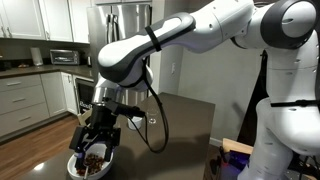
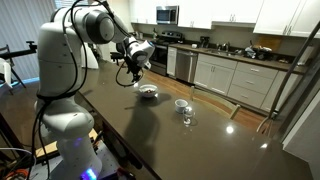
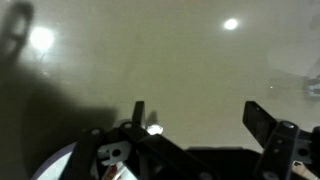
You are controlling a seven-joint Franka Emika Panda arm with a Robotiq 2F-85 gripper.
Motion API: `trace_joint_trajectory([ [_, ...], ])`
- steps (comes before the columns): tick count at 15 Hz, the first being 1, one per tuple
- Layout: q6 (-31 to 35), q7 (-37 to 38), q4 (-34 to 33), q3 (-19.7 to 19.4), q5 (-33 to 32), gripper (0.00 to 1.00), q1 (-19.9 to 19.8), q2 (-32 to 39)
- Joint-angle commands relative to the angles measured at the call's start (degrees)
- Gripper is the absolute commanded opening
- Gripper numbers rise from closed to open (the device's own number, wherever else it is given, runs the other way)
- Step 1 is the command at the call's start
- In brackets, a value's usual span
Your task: Use the spoon to move some of the object from the bowl to the white cup
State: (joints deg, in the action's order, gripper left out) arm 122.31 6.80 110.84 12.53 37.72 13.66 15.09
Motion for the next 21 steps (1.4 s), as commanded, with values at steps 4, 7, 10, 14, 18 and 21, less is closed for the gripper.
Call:
trace_joint_trajectory([
  [4, 3.5, -2.1, -4.0, 2.1, 5.6, 1.0, 0.3, 5.3],
  [7, 4.1, -0.4, -4.8, 2.3, 3.6, 1.0, 1.3, 7.6],
  [10, 4.8, 1.7, -4.6, 1.8, 1.4, 1.0, 2.8, 9.7],
  [14, 5.6, 6.4, -4.8, 0.6, -5.4, 1.0, 4.6, 10.9],
  [18, 5.8, 4.1, -3.6, 1.9, -3.7, 1.0, 3.2, 10.8],
  [21, 7.5, 5.8, -2.3, 1.5, -4.0, 1.0, 3.7, 9.2],
])
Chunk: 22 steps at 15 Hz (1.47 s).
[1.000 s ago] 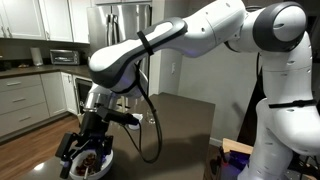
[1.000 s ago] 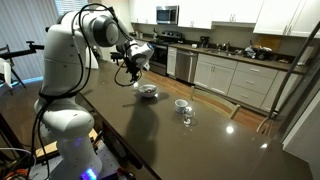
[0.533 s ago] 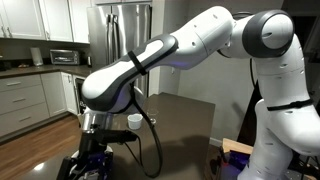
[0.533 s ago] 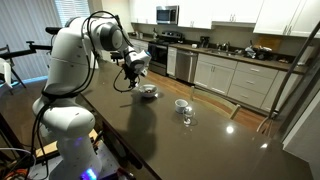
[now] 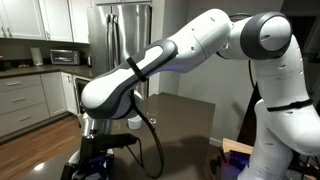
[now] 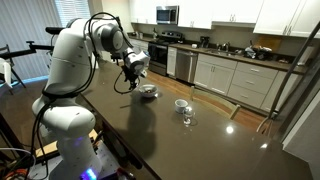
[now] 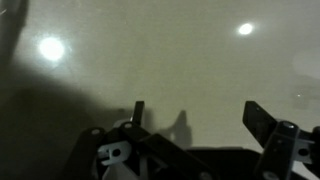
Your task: Use the spoon to move some of the object from the bowl to the white cup
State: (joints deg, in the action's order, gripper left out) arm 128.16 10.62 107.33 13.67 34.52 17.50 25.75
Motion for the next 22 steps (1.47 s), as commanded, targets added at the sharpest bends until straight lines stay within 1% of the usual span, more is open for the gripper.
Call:
trace_joint_trajectory([
  [1, 2.3, 2.0, 1.5, 0.2, -0.8, 1.0, -0.2, -1.8],
  [4, 1.2, 1.7, 1.2, 0.4, -0.4, 1.0, -0.8, -2.7],
  [5, -0.9, 0.4, 0.4, 1.0, 1.2, 1.0, -1.9, -2.8],
  [6, -1.4, -0.1, 0.2, 1.3, 2.0, 1.0, -2.3, -3.0],
  [8, -0.2, -1.8, 0.1, 1.8, 4.9, 1.0, -3.2, -3.1],
  [11, 0.6, -5.2, -1.1, 2.9, 11.6, 1.0, -4.3, -1.4],
  [17, 3.5, -12.2, -2.3, 3.4, 22.9, 1.0, -3.6, 1.8],
  [22, 6.5, -16.1, -3.7, 3.2, 26.9, 1.0, -2.2, 4.6],
])
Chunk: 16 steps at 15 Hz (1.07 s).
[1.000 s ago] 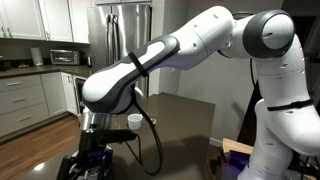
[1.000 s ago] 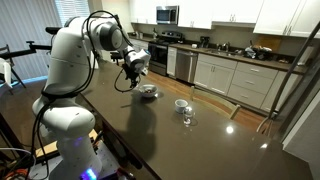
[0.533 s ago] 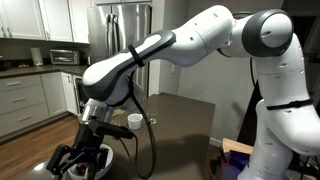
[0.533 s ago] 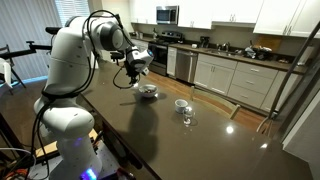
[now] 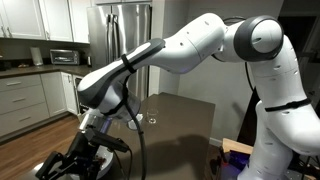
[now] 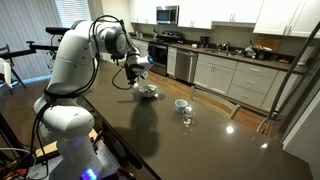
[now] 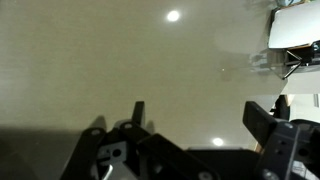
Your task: Use the spoon to move some of the object from the bowl to the white cup
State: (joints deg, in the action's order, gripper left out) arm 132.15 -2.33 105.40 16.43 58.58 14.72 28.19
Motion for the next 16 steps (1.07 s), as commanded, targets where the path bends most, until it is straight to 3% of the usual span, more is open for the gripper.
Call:
trace_joint_trajectory([
  [1, 3.4, -3.9, -2.2, 0.4, 3.1, 1.0, 0.9, 2.8],
  [6, 6.9, -7.2, -4.3, 0.4, 0.7, 1.0, 2.6, 4.8],
  [16, 5.3, -4.1, -5.5, -0.3, -4.6, 1.0, 3.1, 3.5],
])
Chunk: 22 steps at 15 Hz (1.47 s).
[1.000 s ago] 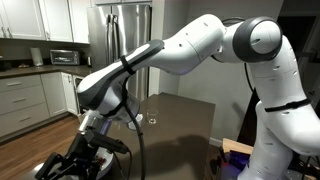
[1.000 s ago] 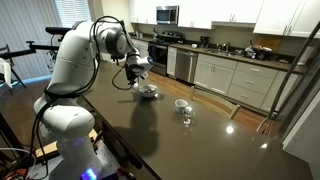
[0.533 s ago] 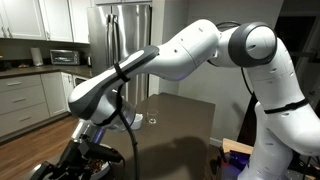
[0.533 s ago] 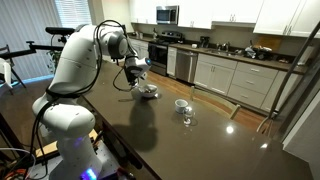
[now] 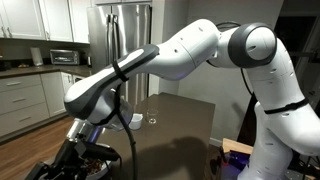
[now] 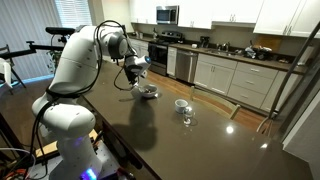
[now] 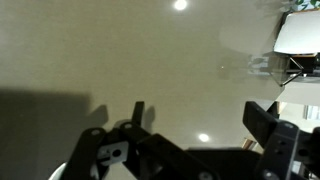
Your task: Use the spoon to move some of the object from the bowl to the white cup
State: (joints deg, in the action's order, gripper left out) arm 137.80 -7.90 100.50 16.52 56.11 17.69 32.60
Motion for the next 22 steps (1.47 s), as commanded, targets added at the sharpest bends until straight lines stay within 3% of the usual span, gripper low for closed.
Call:
trace_joint_trajectory([
  [1, -0.6, 1.5, -1.1, -0.4, -2.5, 1.0, -0.1, -0.7],
  [11, 2.1, -1.6, -2.3, -0.4, -4.8, 1.0, -0.5, 0.5],
  [22, 6.5, -4.1, -1.5, 0.3, -12.7, 1.0, -0.8, 1.6],
])
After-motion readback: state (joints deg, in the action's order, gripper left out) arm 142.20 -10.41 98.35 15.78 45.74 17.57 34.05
